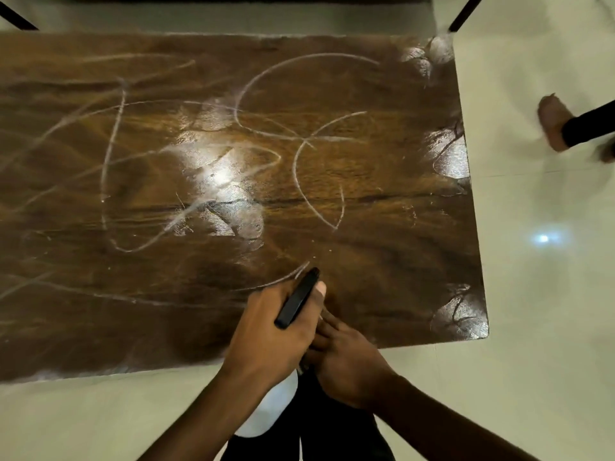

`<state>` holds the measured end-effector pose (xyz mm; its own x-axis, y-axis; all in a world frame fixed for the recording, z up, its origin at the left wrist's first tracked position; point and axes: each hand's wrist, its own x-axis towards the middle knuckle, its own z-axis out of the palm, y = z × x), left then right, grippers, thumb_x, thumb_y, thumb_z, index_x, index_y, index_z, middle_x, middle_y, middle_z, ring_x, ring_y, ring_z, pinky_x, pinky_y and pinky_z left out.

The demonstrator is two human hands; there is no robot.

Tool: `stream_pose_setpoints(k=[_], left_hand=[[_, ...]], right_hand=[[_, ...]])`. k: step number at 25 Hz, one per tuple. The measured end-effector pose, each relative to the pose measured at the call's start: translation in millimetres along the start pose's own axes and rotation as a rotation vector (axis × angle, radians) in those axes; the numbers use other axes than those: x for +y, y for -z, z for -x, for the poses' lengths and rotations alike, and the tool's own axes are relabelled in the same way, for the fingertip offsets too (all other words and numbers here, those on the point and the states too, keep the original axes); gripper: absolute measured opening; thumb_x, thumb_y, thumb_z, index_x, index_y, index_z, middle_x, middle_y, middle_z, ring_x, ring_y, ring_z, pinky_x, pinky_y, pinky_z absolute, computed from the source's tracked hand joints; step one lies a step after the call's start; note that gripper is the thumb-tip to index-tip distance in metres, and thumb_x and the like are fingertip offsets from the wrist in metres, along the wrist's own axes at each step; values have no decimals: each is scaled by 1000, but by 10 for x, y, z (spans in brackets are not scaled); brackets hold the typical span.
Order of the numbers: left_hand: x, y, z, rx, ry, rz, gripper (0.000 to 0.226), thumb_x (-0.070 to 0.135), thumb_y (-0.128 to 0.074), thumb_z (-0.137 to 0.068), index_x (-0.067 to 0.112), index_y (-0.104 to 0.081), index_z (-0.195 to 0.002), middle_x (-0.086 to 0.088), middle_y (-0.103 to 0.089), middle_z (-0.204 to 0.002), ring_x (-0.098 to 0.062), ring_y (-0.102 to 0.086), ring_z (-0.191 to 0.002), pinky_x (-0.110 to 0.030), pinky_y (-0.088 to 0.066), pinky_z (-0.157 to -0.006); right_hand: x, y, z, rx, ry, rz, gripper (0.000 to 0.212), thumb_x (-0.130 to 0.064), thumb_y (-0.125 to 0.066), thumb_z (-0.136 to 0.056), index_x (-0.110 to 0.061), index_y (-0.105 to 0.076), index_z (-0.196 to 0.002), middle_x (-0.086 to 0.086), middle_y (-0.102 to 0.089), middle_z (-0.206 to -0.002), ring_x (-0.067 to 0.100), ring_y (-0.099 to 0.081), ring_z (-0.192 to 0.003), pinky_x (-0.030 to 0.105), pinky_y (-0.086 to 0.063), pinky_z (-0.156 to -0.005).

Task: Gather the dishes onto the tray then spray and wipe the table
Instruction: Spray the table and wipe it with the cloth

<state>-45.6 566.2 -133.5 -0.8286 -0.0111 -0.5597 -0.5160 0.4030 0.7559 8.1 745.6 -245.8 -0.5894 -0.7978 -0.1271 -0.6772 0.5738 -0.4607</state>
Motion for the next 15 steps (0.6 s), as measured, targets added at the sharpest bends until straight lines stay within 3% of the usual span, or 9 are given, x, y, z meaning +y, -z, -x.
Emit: stream_pose_setpoints(k=[1, 2, 6, 9, 12, 15], left_hand=[[28, 0, -43, -1, 11, 7, 52, 61, -62, -99, 14, -67, -76, -16, -60, -60, -43, -59, -56, -57, -52, -53], [56, 5, -97, -9, 25, 9, 52, 61, -62, -100, 14, -69, -78, -15, -63, -60, -43, -60, -56, -57, -54, -54], [238, 1, -349, 4, 53, -32, 75, 75, -54, -87, 3, -67, -77, -17, -53, -56, -45, -56, -54, -60, -53, -54], [430, -14, -576, 61, 93, -1, 70, 68, -59, -90, 1, -61, -70, -5, -44, -47, -48, -54, -54, -60, -51, -51], [617, -30, -833, 89, 117, -18, 74, 65, -62, -97, -2, -57, -67, -18, -45, -47, -51, -55, -51, -62, -52, -51], [759, -14, -1071, 122, 135, -16, 72, 67, -63, -96, 0, -63, -69, -22, -52, -51, -49, -58, -52, -62, -54, -54]], right_hand=[[163, 68, 6, -53, 112, 47, 58, -31, -70, -91, -29, -57, -147, -1, -55, -158, 28, -41, -155, 53, -39, -124], [418, 195, -80, -45, 107, 91, 61, -33, -67, -92, -29, -53, -151, 0, -54, -160, 28, -39, -157, 53, -36, -126], [1688, 955, -717, 265, -566, 47, 70, -12, -50, -94, -21, -43, -163, 11, -38, -171, 37, -29, -161, 58, -32, -127], [2192, 1266, -1092, 358, -765, 29, 77, -10, -47, -94, -23, -32, -168, 9, -26, -177, 35, -18, -165, 55, -24, -130], [1656, 1001, -958, 278, -530, 26, 81, -9, -55, -91, -21, -31, -168, 10, -30, -175, 28, -11, -166, 53, -20, -131], [1231, 758, -548, -7, 66, 35, 74, -26, -58, -93, -27, -36, -163, 3, -40, -170, 21, -13, -165, 49, -17, -132]])
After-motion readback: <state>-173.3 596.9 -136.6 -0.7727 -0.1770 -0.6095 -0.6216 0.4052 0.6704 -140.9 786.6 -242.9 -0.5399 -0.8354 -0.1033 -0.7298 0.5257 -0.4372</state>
